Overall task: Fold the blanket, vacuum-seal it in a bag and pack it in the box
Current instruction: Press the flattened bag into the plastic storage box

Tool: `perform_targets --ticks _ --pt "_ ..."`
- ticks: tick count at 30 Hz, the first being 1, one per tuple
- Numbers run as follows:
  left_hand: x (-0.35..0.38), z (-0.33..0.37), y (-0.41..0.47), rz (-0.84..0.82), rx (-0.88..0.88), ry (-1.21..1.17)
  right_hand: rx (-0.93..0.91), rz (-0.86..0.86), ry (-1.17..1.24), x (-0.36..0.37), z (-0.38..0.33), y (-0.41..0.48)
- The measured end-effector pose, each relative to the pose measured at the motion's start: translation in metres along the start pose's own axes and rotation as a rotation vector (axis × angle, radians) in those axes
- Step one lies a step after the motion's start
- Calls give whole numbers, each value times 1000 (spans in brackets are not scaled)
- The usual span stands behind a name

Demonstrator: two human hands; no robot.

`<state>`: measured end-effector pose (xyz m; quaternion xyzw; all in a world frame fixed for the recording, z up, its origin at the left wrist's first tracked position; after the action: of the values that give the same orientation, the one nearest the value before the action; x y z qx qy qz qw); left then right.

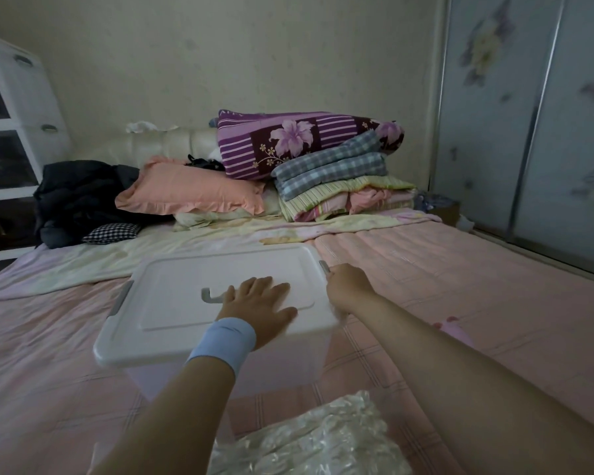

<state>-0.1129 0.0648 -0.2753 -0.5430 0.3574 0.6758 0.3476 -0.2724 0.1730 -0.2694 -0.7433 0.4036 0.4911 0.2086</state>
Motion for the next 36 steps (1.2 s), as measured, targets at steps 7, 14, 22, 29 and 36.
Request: perform_targets --ticks 7,14,22,29,36 --pt "2 -2 -5 33 2 -6 -87 148 10 0 -4 -9" --pt "2 -2 -3 38 -7 -11 -210 -200 -179 17 -7 -16" --pt "-24 -37 -32 124 -87 -180 -696 -53 -424 10 -74 -72" --pt "-44 -115 -93 -26 -477 19 -783 -107 -730 30 -93 -98" --pt "-48 -93 -95 59 -215 214 -687 -107 -819 -1 -84 -98"
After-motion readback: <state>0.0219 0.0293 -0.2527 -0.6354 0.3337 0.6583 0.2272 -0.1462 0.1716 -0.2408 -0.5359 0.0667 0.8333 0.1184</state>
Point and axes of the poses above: each hand's wrist, its own y-axis towards the middle knuckle, its own x-axis out of the palm, z = x × y, the point moved 3 cm from there along y, towards the middle knuckle, and after that the axes turned 11 degrees about -y, right-handed, at the moved point
